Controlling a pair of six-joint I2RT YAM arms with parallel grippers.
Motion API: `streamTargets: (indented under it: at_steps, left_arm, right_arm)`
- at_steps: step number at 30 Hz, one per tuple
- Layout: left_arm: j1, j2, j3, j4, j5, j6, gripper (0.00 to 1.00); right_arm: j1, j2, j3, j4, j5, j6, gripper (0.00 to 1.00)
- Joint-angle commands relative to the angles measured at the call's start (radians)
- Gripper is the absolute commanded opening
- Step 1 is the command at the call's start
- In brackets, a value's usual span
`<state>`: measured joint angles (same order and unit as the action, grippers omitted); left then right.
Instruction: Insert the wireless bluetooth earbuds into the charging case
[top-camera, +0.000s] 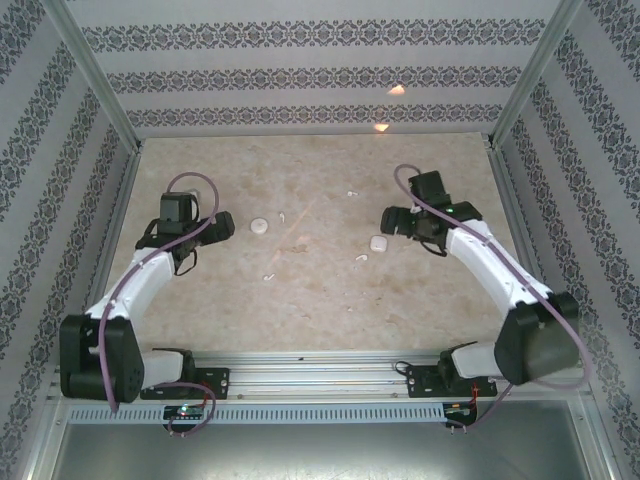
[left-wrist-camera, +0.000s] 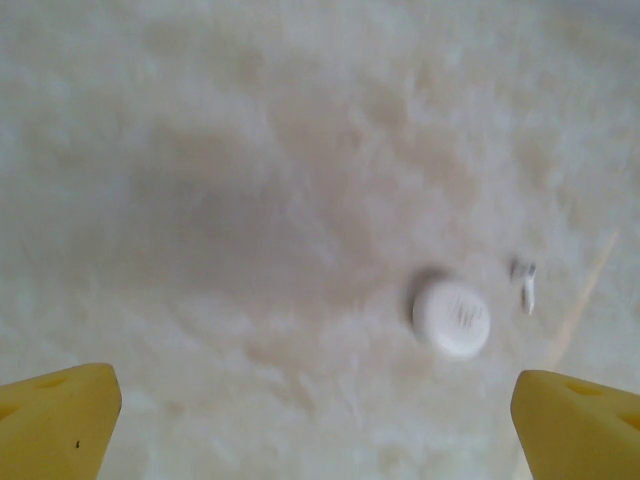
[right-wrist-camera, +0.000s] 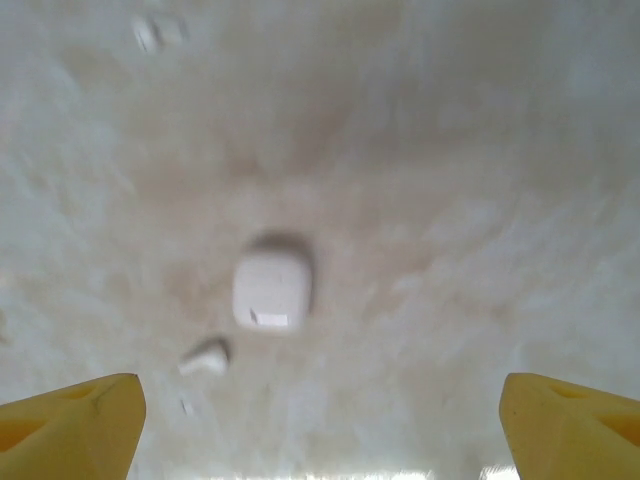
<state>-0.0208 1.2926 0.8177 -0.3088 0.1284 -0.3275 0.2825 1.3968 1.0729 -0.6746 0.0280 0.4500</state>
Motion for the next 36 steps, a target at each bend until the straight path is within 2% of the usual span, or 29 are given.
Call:
streamTargets:
  at_steps: [1, 4, 7, 9, 11, 14, 17, 25, 28, 31, 36]
  left_arm:
    - [-0.062, 0.072, 0.088, -0.258, -0.026, -0.035, 1.0]
    - [-0.118, 0.094, 0.112, -0.28, -0.097, -0.029, 1.0]
    - [-0.123, 0.053, 0.065, -0.215, -0.056, -0.046, 1.0]
    - [-0.122, 0.005, 0.017, -0.155, 0.044, -0.037, 1.0]
    - [-0.123, -0.05, -0.041, -0.076, 0.252, 0.023, 1.0]
    - [-0.126, -0.104, -0.113, 0.024, 0.376, -0.009, 0.99]
    - [-0.138, -0.104, -0.131, 0.019, 0.368, -0.011, 0.95]
    - [-0.197, -0.132, -0.133, 0.004, 0.29, -0.017, 0.93]
    - [-0.208, -0.122, -0.134, 0.012, 0.286, -0.032, 0.93]
    - [-0.217, -0.101, -0.135, 0.008, 0.283, -0.047, 0.92]
    - [-0.245, -0.091, -0.138, 0.007, 0.262, -0.06, 0.91]
  right_arm:
    - [0.03, 0.11, 0.066, -0.126, -0.045, 0.062, 0.92]
    - [0.032, 0.252, 0.155, -0.167, -0.072, 0.054, 0.91]
    - [0.036, 0.354, 0.238, -0.196, -0.081, 0.05, 0.9]
    - [0.041, 0.392, 0.273, -0.207, -0.082, 0.055, 0.89]
    - [0.042, 0.42, 0.294, -0.209, -0.089, 0.065, 0.87]
    - [0.038, 0.475, 0.34, -0.236, -0.107, 0.074, 0.84]
    - [0.04, 0.523, 0.377, -0.25, -0.112, 0.075, 0.82]
    - [0.026, 0.617, 0.423, -0.247, -0.097, 0.061, 0.82]
    - [0.025, 0.638, 0.421, -0.229, -0.109, 0.059, 0.77]
    - [0.025, 0.667, 0.421, -0.207, -0.154, 0.055, 0.69]
    - [0.026, 0.7, 0.403, -0.188, -0.172, 0.059, 0.66]
